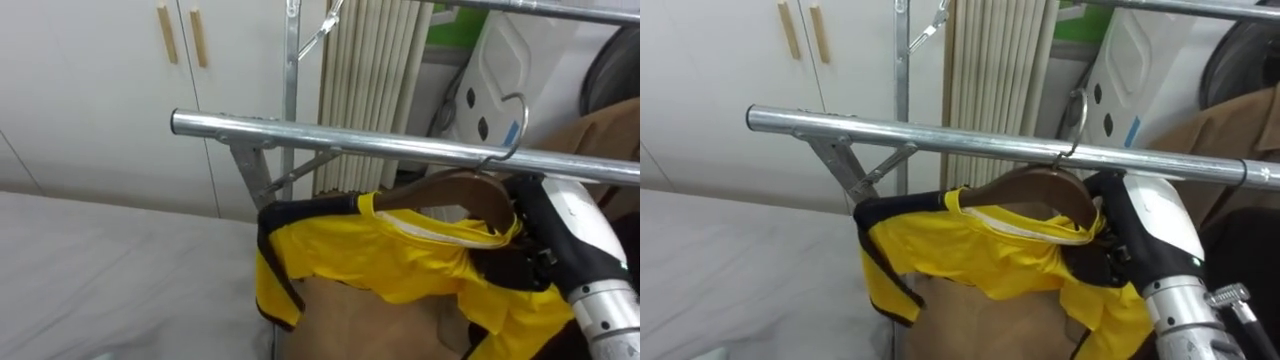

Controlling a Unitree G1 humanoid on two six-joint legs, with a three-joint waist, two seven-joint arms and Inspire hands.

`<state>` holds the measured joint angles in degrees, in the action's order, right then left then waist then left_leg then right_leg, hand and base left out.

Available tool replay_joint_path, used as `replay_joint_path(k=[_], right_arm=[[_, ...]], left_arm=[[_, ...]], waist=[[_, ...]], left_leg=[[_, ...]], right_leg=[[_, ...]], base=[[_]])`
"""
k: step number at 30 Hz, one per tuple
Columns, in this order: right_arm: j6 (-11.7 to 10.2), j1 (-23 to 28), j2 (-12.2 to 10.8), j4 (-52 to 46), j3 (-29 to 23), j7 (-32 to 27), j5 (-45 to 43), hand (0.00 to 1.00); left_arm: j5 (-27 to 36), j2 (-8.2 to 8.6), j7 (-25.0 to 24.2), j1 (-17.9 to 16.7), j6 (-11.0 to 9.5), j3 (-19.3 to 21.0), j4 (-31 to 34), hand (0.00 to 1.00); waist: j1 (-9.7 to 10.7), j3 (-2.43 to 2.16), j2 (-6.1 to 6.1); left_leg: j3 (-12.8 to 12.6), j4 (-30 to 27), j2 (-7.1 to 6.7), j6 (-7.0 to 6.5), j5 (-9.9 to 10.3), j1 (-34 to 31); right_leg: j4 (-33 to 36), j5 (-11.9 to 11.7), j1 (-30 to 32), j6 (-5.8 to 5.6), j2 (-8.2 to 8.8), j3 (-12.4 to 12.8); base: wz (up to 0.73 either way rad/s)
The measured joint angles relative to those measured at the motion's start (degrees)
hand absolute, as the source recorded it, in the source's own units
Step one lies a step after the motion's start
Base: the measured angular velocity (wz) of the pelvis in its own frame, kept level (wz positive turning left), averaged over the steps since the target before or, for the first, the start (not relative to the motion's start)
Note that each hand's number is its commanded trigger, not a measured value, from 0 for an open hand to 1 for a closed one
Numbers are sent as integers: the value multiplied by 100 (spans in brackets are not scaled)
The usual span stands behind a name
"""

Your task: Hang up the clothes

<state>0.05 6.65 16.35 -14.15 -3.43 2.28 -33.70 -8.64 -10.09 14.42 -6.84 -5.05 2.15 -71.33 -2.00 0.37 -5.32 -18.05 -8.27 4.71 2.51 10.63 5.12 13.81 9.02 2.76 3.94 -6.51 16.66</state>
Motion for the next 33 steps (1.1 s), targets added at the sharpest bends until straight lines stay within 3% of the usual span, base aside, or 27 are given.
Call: replay_joint_path(k=[9, 14, 17, 21, 24, 26, 33], right_arm=[[19, -116, 60, 13, 4, 262, 457, 100], [58, -216, 61, 95, 82, 586, 1178, 100], [133, -317, 53, 530, 179, 968, 1834, 100], [201, -345, 54, 912, 236, 1205, 2054, 100], [256, -380, 55, 1234, 236, 1292, 2061, 100], [255, -513, 54, 1549, 303, 1292, 2084, 100], [255, -826, 77, 1867, 439, 1292, 2333, 100]], left_arm=[[-105, 5, -4, 54, 7, -2, -10, 0], [-104, 21, -1, 27, 18, -8, 94, 0], [-122, 15, -32, -8, 96, 6, 222, 0], [-238, 14, -50, -40, 111, 8, 344, 0], [-237, 16, -111, -51, 172, 7, 510, 0], [-237, 15, -119, -52, 195, 7, 524, 0], [-249, 15, -155, -66, 222, 8, 578, 0]], waist=[[-28, 0, 4], [-181, 5, -5], [-211, -11, -33], [-330, -17, -53], [-470, -2, -57], [-480, 9, -41], [-478, 26, -16]], left_leg=[[98, 0, -3, 1, -1, -47], [116, -1, 0, 1, -1, -50], [258, -1, -5, 1, -1, -48], [312, -1, -6, 1, -1, -45], [308, -1, -5, 1, -1, -40], [318, -1, -5, 1, -1, -20], [349, -1, -7, 1, -1, -4]], right_leg=[[-22, -2, 0, 3, 18, -102], [-46, -6, -11, 11, 21, -133], [-157, -20, -110, 19, 62, -270], [-212, -26, -157, 26, 80, -327], [-218, -25, -161, 26, 81, -335], [-218, -25, -177, 26, 99, -464], [-224, -25, -206, 27, 108, -511]], base=[[5], [3], [20], [8], [0], [0], [1]])
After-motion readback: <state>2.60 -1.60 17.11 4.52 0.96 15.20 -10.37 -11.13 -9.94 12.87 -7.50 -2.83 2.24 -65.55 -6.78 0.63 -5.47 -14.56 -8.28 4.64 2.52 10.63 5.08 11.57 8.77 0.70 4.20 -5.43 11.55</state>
